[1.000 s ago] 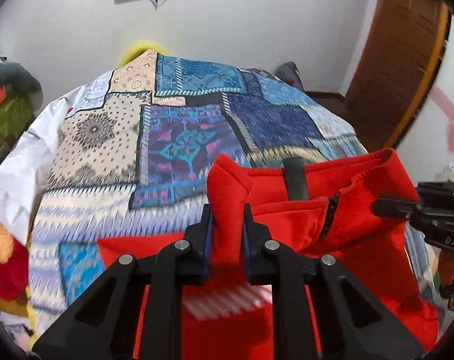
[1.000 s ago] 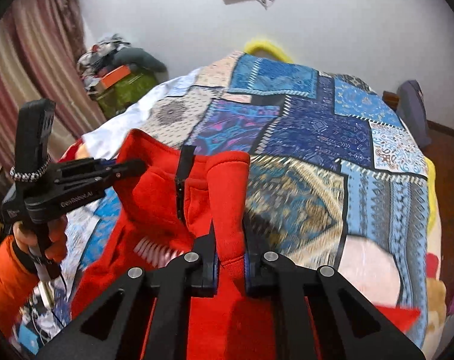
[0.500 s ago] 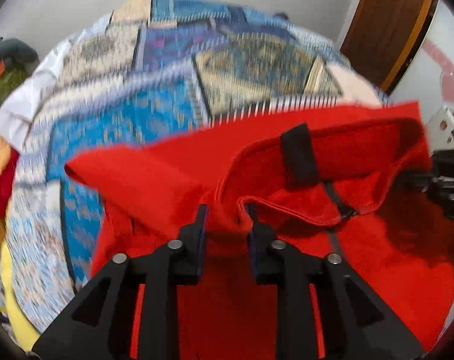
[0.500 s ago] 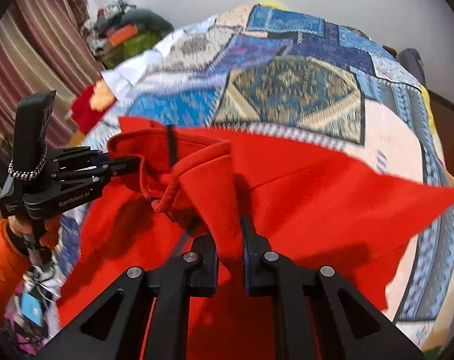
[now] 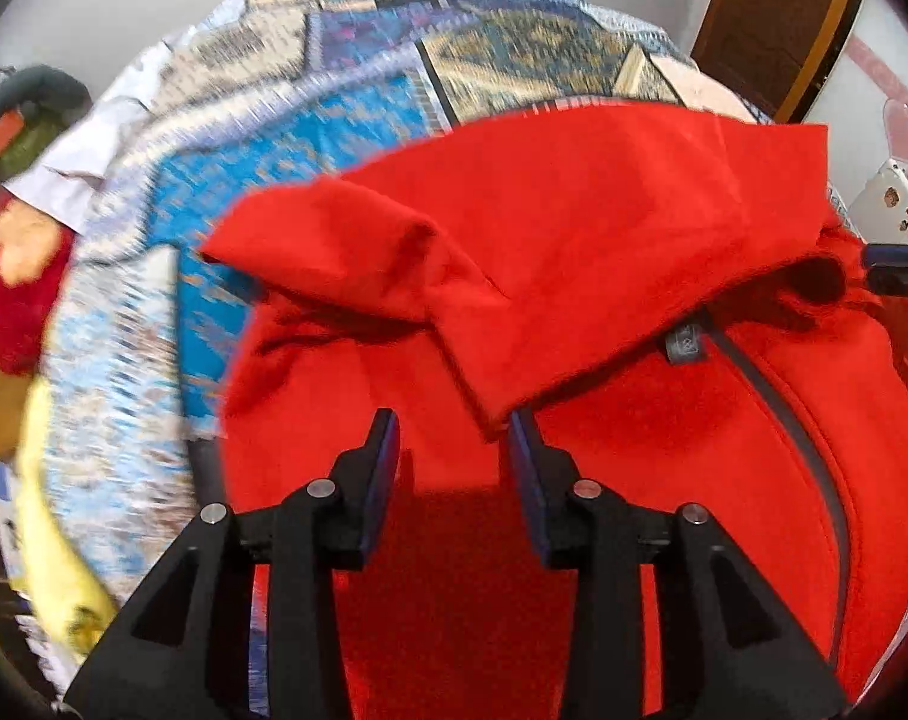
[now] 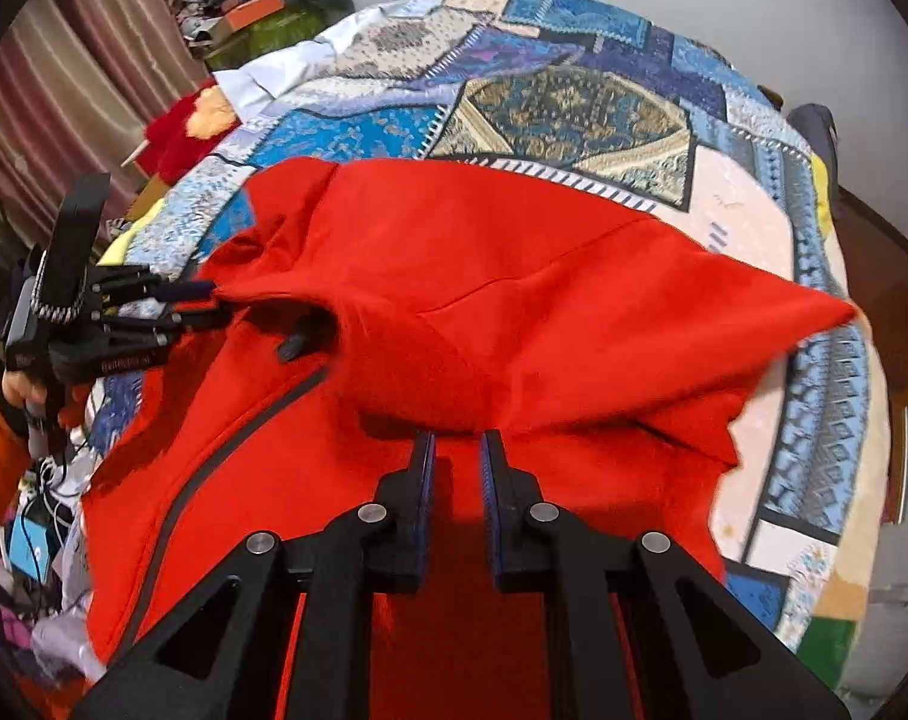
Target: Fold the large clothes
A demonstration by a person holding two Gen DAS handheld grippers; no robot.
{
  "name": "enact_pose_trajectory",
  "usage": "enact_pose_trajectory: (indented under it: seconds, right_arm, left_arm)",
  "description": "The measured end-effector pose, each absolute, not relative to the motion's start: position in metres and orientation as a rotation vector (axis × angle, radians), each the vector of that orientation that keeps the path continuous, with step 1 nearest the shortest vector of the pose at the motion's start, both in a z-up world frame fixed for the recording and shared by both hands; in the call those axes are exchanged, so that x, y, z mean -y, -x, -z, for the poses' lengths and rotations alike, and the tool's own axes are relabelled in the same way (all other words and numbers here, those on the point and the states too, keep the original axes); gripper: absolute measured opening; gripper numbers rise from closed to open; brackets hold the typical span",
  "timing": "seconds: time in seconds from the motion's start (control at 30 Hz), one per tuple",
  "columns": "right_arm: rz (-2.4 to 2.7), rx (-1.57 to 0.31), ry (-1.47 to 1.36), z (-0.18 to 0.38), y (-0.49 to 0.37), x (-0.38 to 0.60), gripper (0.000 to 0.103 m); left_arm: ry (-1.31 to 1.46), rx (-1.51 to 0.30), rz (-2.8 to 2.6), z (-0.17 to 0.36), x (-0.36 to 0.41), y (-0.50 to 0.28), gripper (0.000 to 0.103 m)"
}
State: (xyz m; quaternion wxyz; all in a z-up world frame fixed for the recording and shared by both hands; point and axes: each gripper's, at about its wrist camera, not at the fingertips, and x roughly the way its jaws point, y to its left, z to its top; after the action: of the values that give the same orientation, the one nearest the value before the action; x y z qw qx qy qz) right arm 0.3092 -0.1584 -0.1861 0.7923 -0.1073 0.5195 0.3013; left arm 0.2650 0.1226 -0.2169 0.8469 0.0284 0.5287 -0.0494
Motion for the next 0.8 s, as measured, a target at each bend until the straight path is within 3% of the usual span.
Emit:
enact_pose_trajectory:
  seconds: [0.07, 0.2, 0.33, 0.6, 0.67, 0.73, 0.8]
  right_arm:
    - [-0.647, -1.083, 0.232, 0.171, -0.305, 0.165, 0.01]
    - [-0.597, -0.997, 0.23, 0.14, -0.313, 0.17, 0.01]
    - [-0.57, -0.965, 0.231, 0.13, -0.337, 0.154, 0.01]
    - [-0.513, -1.149, 0.409, 0.219, -0.372, 0.089, 0.01]
    - [-0.494, -1.17, 0.492, 0.243, -0.369, 0.085, 0.01]
    - [-0.515, -1.13, 0.528, 0.245, -0.363, 0.087, 0.01]
    - [-0.496, -1.121, 0.571, 0.243, -0.36, 0.09, 0.01]
  left_arm:
    - [-0.076, -1.083, 0.09, 0.201, -0.128, -0.264, 0.042]
    - [-0.101, -0.988, 0.032, 0.167, -0.137, -0.276, 0.062]
    - [-0.085, -0.939, -0.007, 0.159, -0.136, -0.307, 0.071]
    - [-0.093, -1.116, -0.014, 0.246, -0.109, -0.351, 0.072]
    - [-0.108, -1.163, -0.016, 0.271, -0.111, -0.347, 0.075]
    - [-0.067, -1.116, -0.039, 0.275, -0.121, -0.334, 0.085]
    - [-0.054, -1.137, -0.035, 0.276, -0.129, -0.328, 0.086]
